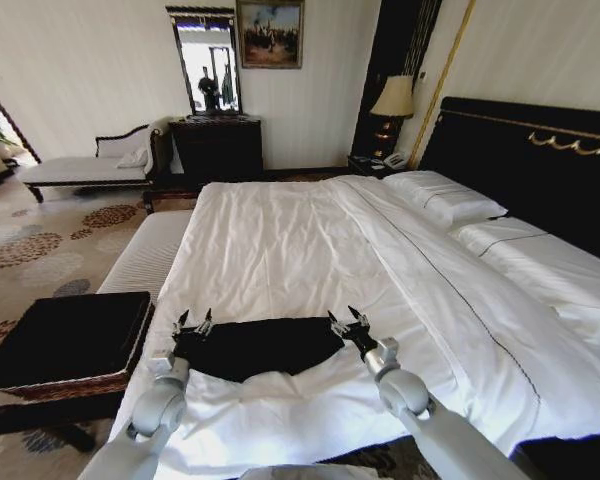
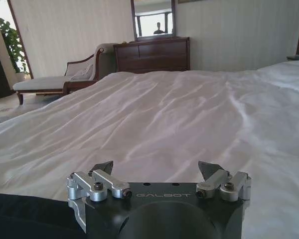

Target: Fold the clothes on the bed and place them into the basket.

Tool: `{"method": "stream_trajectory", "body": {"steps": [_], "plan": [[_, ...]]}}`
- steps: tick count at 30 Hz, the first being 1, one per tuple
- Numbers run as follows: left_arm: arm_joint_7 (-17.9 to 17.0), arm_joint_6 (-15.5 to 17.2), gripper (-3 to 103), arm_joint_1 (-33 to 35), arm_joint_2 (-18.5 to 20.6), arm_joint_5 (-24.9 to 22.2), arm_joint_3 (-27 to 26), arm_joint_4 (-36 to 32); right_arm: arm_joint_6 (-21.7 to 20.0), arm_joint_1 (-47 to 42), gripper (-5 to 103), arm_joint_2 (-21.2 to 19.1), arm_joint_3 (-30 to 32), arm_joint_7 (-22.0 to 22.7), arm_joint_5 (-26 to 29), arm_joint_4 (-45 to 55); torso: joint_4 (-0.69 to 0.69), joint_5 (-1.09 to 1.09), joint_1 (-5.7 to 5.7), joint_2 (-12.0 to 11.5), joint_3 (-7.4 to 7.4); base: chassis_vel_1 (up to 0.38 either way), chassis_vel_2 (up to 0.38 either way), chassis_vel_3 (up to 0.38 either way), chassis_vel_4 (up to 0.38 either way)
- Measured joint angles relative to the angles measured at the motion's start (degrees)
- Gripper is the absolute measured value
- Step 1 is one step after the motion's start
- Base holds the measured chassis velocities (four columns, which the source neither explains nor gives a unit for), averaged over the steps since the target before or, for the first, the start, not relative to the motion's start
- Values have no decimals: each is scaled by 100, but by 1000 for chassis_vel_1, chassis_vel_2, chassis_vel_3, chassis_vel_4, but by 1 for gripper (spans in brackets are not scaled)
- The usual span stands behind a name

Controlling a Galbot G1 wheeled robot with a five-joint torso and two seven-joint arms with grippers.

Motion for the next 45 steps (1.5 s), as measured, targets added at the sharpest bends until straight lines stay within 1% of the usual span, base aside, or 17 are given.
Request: {"method": "stream_trajectory", "body": {"steps": [1, 2, 6, 9, 12, 13, 19, 20, 23, 27, 30, 35, 38, 40, 43, 44, 45], "plan": [[-35, 65, 97, -183, 51, -77, 190, 101, -65, 190, 97, 4, -217, 24, 131, -87, -2, 2, 0, 0, 0, 0, 0, 0, 0], [-74, 126, 97, -308, 76, -154, 321, 172, -130, 349, 99, 29, -428, 66, 242, -175, -1, 2, 0, 0, 0, 0, 0, 0, 0], [-265, 401, 100, -553, 167, -548, 620, 236, -321, 643, 100, 133, -957, 208, 529, -357, -2, 3, 1, 0, 0, 0, 0, 0, 0], [-305, 471, 100, -491, 304, -636, 681, 147, -417, 673, 100, 154, -1144, 284, 646, -362, -2, 3, 1, 0, 0, 0, 0, 0, 0], [-327, 485, 100, -174, 483, -602, 683, -23, -496, 570, 100, 61, -1276, 321, 697, -232, 0, 3, 0, 0, -1, 0, 0, 0, 0], [-327, 485, 100, -174, 483, -602, 683, -23, -496, 570, 100, 61, -1276, 321, 697, -232, 0, 3, 0, 0, -1, 0, 0, 0, 0], [-412, 442, 100, 557, 545, -454, 476, -423, -557, 207, 100, -214, -1323, 342, 574, 279, -3, 3, -1, 0, -2, 0, 0, 0, 0], [-412, 442, 100, 557, 545, -454, 476, -423, -557, 207, 100, -214, -1323, 342, 574, 279, -3, 3, -1, 0, -2, 0, 0, 0, 0], [-414, 431, 100, 982, 586, -369, 310, -628, -611, 13, 100, -398, -1374, 371, 532, 593, 0, 2, -1, 0, -2, 0, 0, 0, 0], [-411, 426, 100, 1437, 654, -326, 118, -891, -655, -231, 100, -591, -1377, 386, 509, 927, -2, 2, -1, 1, -2, 0, 0, 0, 0], [-356, 411, 100, 1843, 745, -243, -110, -1147, -695, -389, 100, -751, -1245, 394, 544, 1276, -1, 3, -2, 1, -2, 0, 0, 0, 0], [-340, 399, 100, 1960, 836, -264, -252, -1367, -766, -243, 100, -690, -1019, 420, 893, 1440, -2, 2, -2, 1, -2, 0, 0, 0, 0], [-344, 400, 100, 1945, 857, -292, -293, -1465, -804, 69, 100, -449, -1008, 463, 1119, 1097, 1, 2, -1, 1, -1, 0, 0, 0, 0], [-342, 392, 100, 1915, 820, -225, -299, -1442, -802, 84, 100, -381, -1028, 461, 1077, 932, 1, 5, -1, 1, -1, 0, 0, 0, 0], [-326, 305, 100, 1709, 509, 30, -312, -1136, -713, -22, 100, -231, -1107, 393, 685, 521, -2, 3, -1, 0, -1, 0, 0, 0, 0], [-326, 305, 100, 1709, 509, 30, -312, -1136, -713, -22, 100, -231, -1107, 393, 685, 521, -2, 3, -1, 0, -1, 0, 0, 0, 0], [-310, 261, 100, 1595, 322, 158, -346, -943, -669, -106, 100, -198, -1163, 354, 492, 421, -2, 3, -1, 0, -1, 0, 0, 0, 0]]}}
